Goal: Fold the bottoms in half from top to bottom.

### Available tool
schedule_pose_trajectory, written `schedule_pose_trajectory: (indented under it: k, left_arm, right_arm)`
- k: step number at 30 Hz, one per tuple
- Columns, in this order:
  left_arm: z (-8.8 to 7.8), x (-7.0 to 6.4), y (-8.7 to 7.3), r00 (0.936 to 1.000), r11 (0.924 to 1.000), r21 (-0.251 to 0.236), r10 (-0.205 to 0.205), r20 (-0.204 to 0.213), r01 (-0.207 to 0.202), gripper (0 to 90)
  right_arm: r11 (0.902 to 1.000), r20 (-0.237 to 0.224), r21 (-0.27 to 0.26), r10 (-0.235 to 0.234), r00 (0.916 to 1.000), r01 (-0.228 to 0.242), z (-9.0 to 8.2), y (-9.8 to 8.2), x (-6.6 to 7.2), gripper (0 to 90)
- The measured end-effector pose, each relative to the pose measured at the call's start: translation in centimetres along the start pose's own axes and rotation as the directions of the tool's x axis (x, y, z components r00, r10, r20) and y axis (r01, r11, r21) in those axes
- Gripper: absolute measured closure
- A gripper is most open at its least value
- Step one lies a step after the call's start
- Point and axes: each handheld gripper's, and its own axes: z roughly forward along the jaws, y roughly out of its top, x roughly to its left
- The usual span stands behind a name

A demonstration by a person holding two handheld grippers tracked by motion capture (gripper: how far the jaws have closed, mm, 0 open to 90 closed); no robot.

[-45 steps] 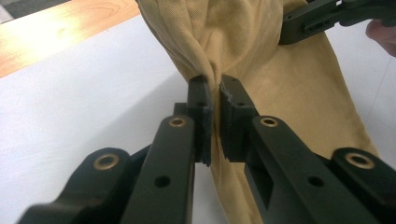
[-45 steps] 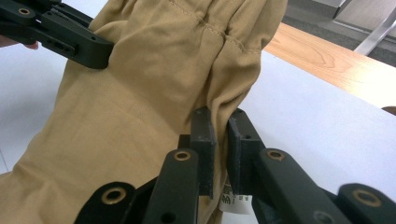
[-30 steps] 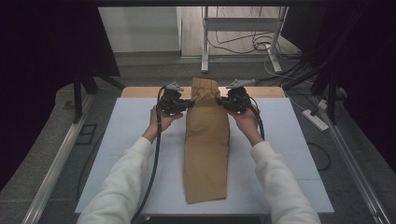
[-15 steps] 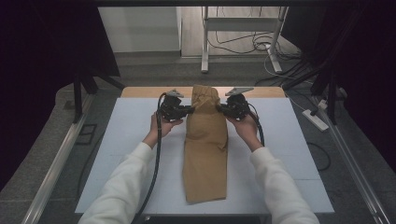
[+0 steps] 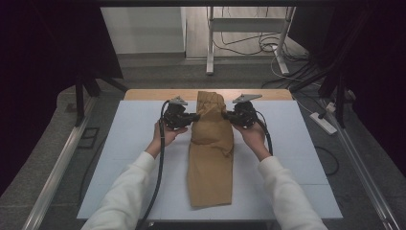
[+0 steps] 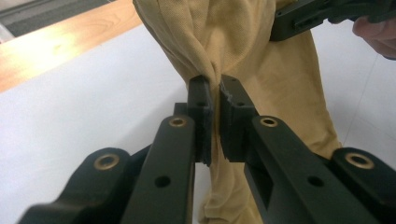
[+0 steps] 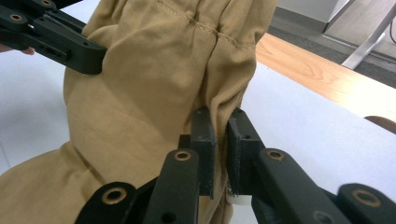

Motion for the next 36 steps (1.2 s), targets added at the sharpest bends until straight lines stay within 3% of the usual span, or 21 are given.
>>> schedule_pose_trajectory:
  k: [27,36]
  left_arm:
    - [-0.1,-0.8,-2.3,0.9990,0.9998,0.000,-0.021,0.040,0.021,83.0]
    - [-0.8,-1.8,-3.4,0.9985,1.0000,0.003,-0.008,0.055,0.007,82.9]
  right_arm:
    - [0.9998,-0.068,0.013,0.016,0.9976,-0.015,-0.5,-1.5,0.6,82.2]
    - [1.0000,-0.092,0.003,0.008,0.9957,-0.008,-1.3,-2.2,1.5,82.3]
